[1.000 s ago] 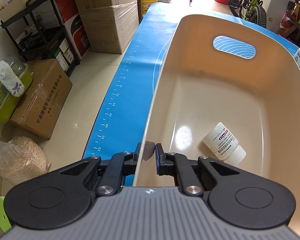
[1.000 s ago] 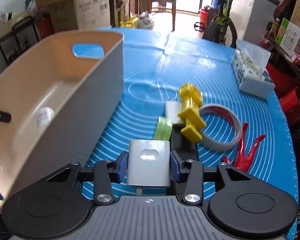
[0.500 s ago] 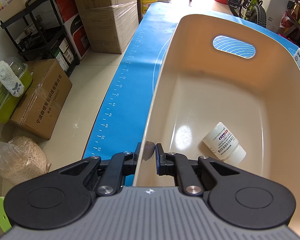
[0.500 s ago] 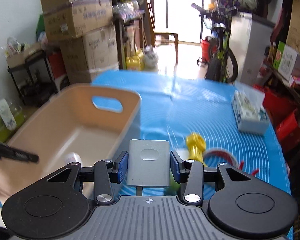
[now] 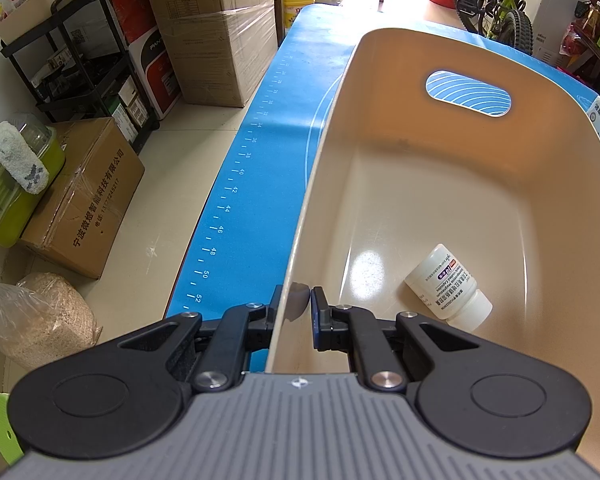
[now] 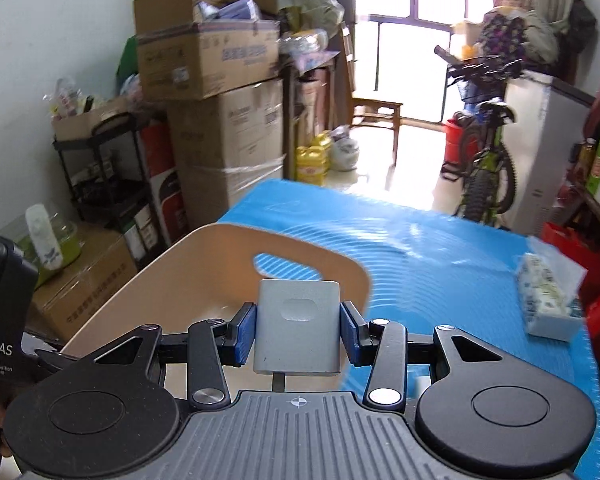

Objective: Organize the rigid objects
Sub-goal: 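Carry the charger into the basket and release it with the right tool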

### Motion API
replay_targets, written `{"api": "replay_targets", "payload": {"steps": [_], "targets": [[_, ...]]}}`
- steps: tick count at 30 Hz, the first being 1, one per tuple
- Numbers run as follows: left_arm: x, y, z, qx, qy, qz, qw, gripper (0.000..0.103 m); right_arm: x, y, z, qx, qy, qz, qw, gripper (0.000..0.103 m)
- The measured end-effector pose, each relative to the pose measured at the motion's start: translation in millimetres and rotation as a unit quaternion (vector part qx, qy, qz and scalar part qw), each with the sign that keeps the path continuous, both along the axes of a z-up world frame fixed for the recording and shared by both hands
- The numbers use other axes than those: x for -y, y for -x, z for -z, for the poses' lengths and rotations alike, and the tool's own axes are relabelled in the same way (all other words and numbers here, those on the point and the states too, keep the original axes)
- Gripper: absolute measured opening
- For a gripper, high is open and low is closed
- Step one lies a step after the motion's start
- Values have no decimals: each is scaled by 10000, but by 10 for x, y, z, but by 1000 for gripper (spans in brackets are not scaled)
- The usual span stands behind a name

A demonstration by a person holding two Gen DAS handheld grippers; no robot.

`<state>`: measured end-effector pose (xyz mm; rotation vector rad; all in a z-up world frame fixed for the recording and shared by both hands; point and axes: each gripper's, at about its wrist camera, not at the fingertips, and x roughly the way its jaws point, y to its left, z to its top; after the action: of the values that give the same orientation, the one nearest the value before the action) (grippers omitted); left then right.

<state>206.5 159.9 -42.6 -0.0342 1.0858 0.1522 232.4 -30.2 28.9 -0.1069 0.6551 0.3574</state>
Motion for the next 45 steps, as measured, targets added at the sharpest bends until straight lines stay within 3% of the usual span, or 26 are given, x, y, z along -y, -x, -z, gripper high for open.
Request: {"api": "replay_targets", "payload": {"steps": [11,23,30,36,45], "targets": [[8,-2,1,-8,-16,-5,10000,14,-696,-45,498,-728,525,-711,9934,49],[24,-13,1,-13,2,25,10000,14,-866,-158,733,-1326,1203,-662,9816,49],[39,-16,3,-31,-11,17,10000,14,-836,-198,744,-1487,1185,-633,9797,50],[42,-17,-2,-37,-11,14,10000,14,-693,-182,650,-1260,954,-483,9863,62],[46,-24,-3,-44,-8,24,10000,14,-227,-104,333,-766,481,-59,9959,66]]}}
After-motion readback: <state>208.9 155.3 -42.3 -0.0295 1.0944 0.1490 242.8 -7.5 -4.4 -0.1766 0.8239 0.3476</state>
